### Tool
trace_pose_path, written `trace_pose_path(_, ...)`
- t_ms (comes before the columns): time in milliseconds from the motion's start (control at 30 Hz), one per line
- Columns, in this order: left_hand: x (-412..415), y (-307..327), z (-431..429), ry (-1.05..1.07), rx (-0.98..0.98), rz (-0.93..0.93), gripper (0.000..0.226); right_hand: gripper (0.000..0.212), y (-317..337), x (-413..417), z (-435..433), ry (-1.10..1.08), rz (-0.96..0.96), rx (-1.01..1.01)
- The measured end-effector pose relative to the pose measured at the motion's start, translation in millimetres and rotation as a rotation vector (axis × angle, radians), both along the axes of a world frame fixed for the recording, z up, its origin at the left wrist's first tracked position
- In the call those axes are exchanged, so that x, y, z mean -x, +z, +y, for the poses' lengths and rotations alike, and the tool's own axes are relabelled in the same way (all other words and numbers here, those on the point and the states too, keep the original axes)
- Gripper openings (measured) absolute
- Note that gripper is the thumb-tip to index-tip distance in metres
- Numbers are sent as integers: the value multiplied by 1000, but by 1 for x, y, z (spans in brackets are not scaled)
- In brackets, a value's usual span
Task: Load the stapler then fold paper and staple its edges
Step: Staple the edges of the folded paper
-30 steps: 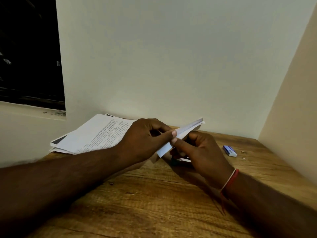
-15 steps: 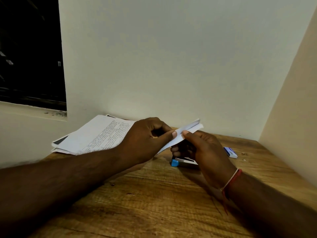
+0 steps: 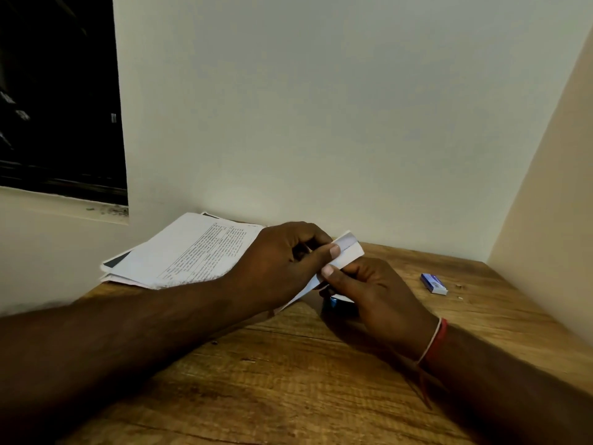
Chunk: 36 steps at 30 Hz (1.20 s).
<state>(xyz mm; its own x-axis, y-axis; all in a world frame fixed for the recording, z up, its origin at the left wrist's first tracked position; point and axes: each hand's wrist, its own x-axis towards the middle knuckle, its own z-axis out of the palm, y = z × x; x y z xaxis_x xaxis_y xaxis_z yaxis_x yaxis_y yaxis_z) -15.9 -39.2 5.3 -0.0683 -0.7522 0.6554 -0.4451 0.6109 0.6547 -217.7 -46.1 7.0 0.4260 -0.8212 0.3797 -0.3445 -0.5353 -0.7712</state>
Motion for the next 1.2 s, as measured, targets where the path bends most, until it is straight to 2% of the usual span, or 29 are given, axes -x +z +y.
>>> trace_pose_path(100,1,1,2,-17,2,5,14,31,1,-1,2,8,38,38)
trace_pose_path(200,0,4,3,-13,16,-13,14,31,0,-2,2,16,-7,33)
trace_pose_path(300,-3,7,4,-47,12,-25,16,35,5,1,1,-27,-136,9)
trace_pose_path(433,-10,7,6,-4,10,-227,43,31,6,7,-11,-78,-371,-174)
trace_pose_path(533,-12,6,1,42,5,-152,28,38,6,9,-13,-34,-471,-183)
trace_pose_path(600,-15,8,-4,55,-34,-30,16,40,7,10,-12,-77,-491,-86)
trace_pose_path(633,-17,9,-7,52,-62,27,13,34,9,11,-13,-130,-510,-17)
trace_pose_path(700,-20,12,-10,31,-143,126,13,20,12,16,-19,-264,-494,127)
trace_pose_path(767,-22,12,-11,-21,-235,217,17,33,11,20,-26,-364,-436,143)
trace_pose_path(833,-22,11,-11,-52,-285,241,22,33,7,21,-31,-353,-392,34)
trace_pose_path(900,-22,8,-12,-40,-293,189,28,18,1,19,-36,-298,-344,-36)
trace_pose_path(1033,-20,8,-9,-22,-298,114,39,19,-1,18,-39,-274,-367,-49)
trace_pose_path(1200,-20,8,-13,5,-294,170,23,19,-3,20,-41,-260,-384,-71)
